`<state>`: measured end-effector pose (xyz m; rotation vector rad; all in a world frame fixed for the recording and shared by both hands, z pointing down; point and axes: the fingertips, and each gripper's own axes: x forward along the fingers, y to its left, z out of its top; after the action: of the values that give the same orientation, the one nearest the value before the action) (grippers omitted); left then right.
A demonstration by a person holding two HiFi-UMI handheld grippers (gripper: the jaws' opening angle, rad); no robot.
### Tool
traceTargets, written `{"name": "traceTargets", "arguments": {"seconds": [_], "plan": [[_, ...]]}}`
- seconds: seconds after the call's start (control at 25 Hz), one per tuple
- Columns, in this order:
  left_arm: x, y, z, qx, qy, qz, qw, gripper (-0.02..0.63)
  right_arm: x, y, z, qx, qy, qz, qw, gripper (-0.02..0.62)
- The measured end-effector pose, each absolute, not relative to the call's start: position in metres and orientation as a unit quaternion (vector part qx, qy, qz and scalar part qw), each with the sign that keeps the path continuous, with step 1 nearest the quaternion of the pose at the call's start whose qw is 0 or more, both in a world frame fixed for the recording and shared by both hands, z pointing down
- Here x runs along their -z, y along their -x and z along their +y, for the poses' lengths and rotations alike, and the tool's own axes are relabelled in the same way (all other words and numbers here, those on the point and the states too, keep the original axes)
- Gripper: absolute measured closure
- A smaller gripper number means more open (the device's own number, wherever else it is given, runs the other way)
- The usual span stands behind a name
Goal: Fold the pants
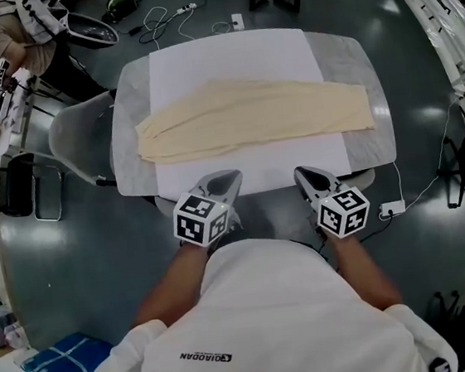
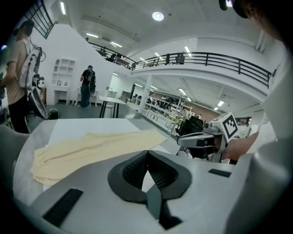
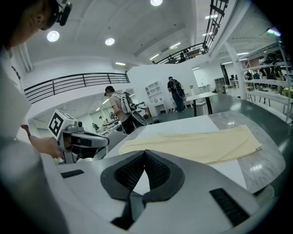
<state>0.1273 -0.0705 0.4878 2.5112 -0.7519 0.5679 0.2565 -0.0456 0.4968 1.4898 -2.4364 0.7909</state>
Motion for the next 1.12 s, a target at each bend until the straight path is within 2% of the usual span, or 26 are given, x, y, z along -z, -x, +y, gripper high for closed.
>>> {"name": "traceTargets", "arguments": {"seconds": [0.48,0.8,1.12], "plan": [[-0.522,-0.086,-0.151,-0.242,-0.915,-0.231,0.224,0.579,-0.534,-0.262,-0.118,-0.316,-0.570,-0.754,0.081,0.575],[-0.527,-0.101,-0.178,-0.251,-0.908,-0.232,0.242,0.580,-0.531,-0.360,-0.134,-0.291,-0.642,-0.699,0.122,0.575],[-0.531,-0.155,-0.193,-0.250,-0.895,-0.270,0.252,0.580,-0.566,-0.499,-0.157,-0.282,-0.674,-0.660,0.176,0.574]]}}
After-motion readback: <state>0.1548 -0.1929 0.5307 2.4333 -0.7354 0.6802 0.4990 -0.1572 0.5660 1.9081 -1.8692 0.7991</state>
